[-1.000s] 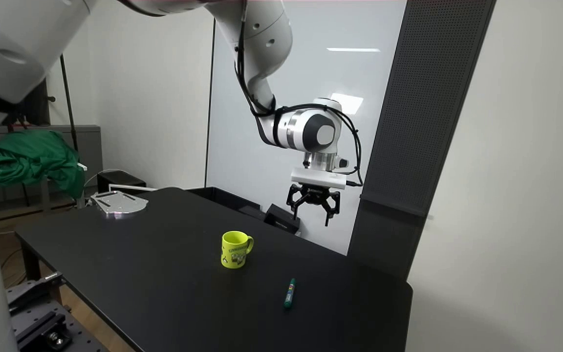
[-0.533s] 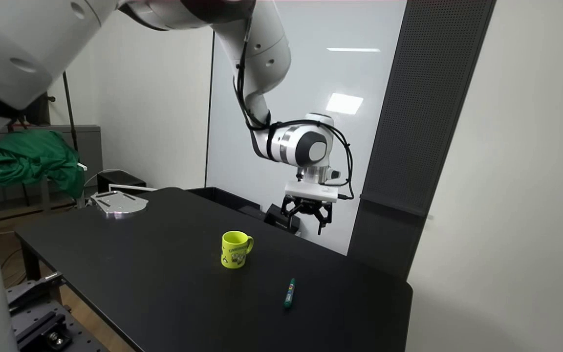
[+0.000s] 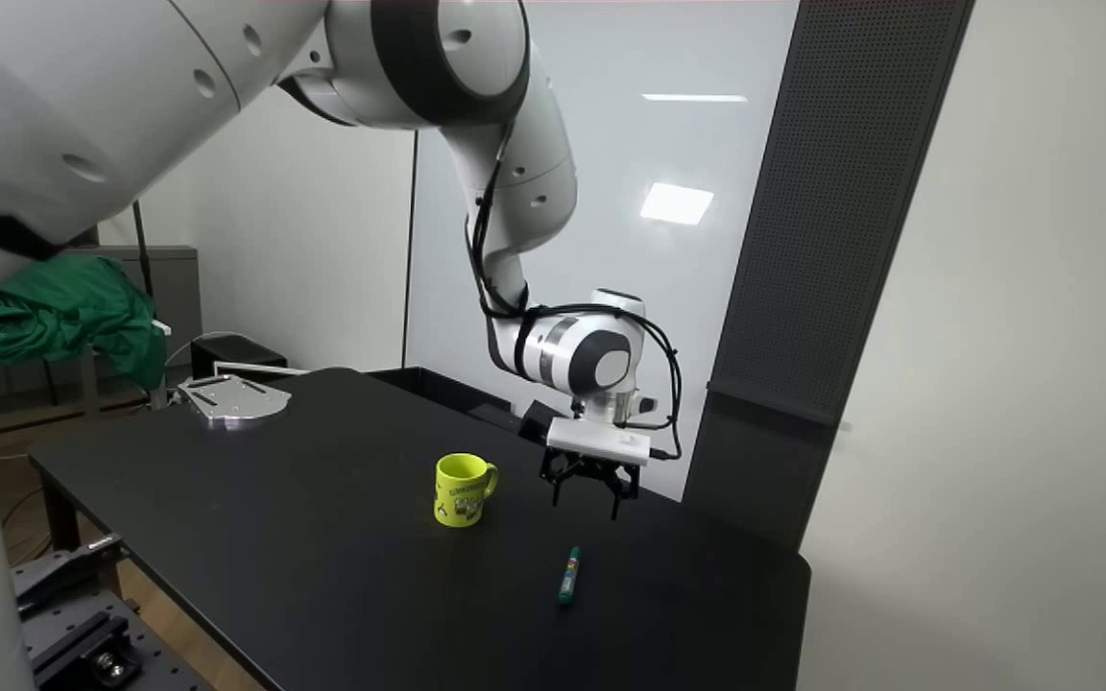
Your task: Put the green marker inside the yellow mug
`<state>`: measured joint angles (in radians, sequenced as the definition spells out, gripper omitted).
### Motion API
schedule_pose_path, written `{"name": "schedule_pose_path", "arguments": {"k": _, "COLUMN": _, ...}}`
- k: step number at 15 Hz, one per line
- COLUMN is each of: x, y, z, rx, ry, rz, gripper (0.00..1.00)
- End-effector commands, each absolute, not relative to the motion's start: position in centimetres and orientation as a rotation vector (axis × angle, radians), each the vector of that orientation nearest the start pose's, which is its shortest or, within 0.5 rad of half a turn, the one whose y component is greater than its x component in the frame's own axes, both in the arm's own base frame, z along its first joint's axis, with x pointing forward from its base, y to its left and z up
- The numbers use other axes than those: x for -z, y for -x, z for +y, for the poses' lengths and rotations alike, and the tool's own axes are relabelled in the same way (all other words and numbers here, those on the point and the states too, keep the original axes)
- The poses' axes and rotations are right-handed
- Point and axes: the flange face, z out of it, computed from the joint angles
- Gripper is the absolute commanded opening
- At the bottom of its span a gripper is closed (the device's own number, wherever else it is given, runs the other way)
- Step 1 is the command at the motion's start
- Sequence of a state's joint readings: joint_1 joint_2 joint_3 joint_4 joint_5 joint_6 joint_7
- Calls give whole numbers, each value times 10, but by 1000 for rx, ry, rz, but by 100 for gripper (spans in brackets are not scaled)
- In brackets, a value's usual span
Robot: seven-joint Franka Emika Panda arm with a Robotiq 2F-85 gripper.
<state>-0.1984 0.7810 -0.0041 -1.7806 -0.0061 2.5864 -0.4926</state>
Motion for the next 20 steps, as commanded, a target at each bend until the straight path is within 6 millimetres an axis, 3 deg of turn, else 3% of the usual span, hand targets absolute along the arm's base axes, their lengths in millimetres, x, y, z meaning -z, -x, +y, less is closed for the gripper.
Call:
{"name": "schedule_pose_path", "arguments": {"k": 1, "x": -91, "y": -641, "z": -136, "rx": 57, "ry": 3122, "rz": -435, "gripper": 100}}
{"name": "schedule_pose_path", "arguments": {"k": 7, "x": -53, "y": -638, "z": -133, "rx": 25, "ry": 3122, "rz": -440, "gripper": 100}}
{"name": "schedule_pose_path", "arguments": {"k": 8, "x": -49, "y": -638, "z": -133, "rx": 17, "ry": 3122, "rz": -438, "gripper": 75}}
{"name": "schedule_pose_path", "arguments": {"k": 9, "x": -46, "y": -638, "z": -133, "rx": 15, "ry": 3123, "rz": -440, "gripper": 75}}
{"name": "schedule_pose_path", "arguments": {"k": 13, "x": -44, "y": -641, "z": -137, "rx": 22, "ry": 3125, "rz": -427, "gripper": 45}}
{"name": "schedule_pose_path", "arguments": {"k": 20, "x": -65, "y": -650, "z": -158, "rx": 55, "ry": 3126, "rz": -331, "gripper": 1}}
